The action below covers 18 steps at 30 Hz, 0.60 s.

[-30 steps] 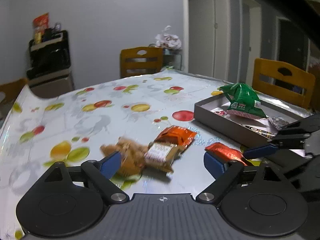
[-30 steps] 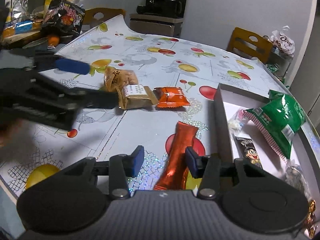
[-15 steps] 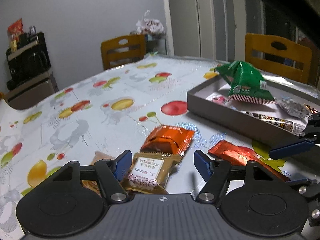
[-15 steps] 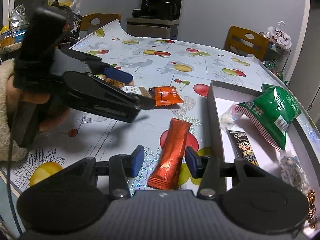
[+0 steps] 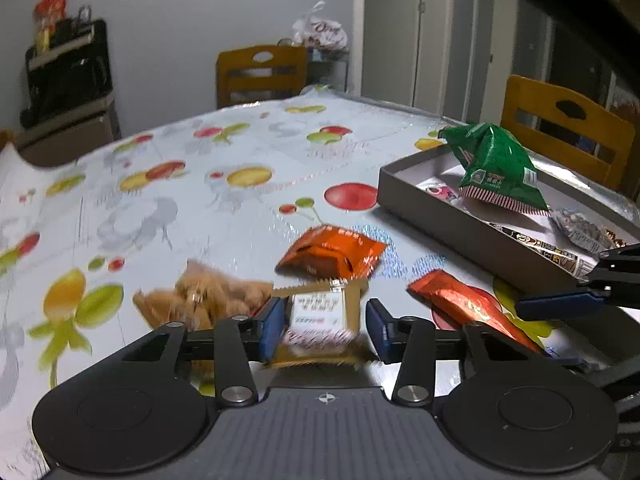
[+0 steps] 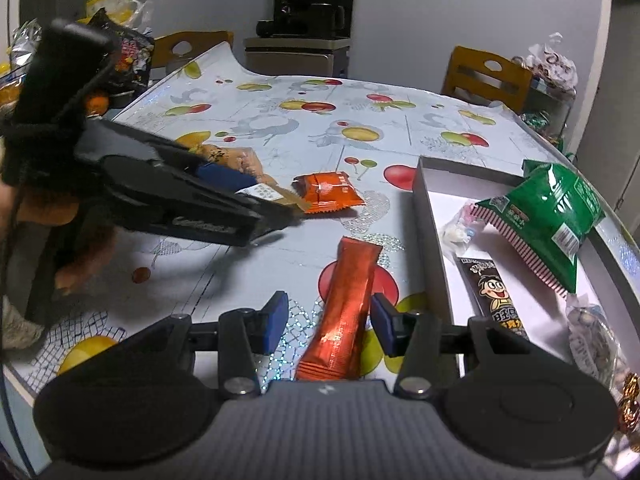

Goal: Organize snacks
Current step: 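Grasp the orange-red candy bar with the right tool while the left tool grasps the tan biscuit packet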

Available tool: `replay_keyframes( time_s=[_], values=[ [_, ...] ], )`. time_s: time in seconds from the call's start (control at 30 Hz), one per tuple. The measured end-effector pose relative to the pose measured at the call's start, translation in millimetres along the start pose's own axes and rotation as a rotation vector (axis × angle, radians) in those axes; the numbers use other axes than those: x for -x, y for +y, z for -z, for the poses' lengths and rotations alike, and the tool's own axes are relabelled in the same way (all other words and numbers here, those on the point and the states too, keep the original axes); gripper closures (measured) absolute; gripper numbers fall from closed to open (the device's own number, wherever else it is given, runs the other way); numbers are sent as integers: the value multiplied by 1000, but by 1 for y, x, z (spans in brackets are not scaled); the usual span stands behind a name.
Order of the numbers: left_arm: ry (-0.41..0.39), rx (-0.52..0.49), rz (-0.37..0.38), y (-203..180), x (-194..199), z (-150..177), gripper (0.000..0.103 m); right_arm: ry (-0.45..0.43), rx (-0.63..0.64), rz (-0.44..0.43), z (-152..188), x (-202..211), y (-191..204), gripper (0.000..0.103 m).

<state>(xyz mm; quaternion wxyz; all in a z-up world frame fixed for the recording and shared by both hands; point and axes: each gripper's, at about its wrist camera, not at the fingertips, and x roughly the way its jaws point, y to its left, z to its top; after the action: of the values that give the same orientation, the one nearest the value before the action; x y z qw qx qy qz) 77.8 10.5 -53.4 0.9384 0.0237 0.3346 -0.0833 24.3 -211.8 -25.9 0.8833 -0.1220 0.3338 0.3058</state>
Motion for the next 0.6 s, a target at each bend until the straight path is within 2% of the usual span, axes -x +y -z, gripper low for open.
replay_keyframes(
  time_s=[0.27,0.47,0.6],
  values=[
    [27,47,20,-4,19,13,60,-1,-32,1,-2,-4,-3,57],
    [34,6,9,-17,32,20,59,-4,-50,12,-5,-9,-6,57],
    [33,-16,-21,-21,30,21,53,4,-53,23,-6,-16,-6,57]
  ],
)
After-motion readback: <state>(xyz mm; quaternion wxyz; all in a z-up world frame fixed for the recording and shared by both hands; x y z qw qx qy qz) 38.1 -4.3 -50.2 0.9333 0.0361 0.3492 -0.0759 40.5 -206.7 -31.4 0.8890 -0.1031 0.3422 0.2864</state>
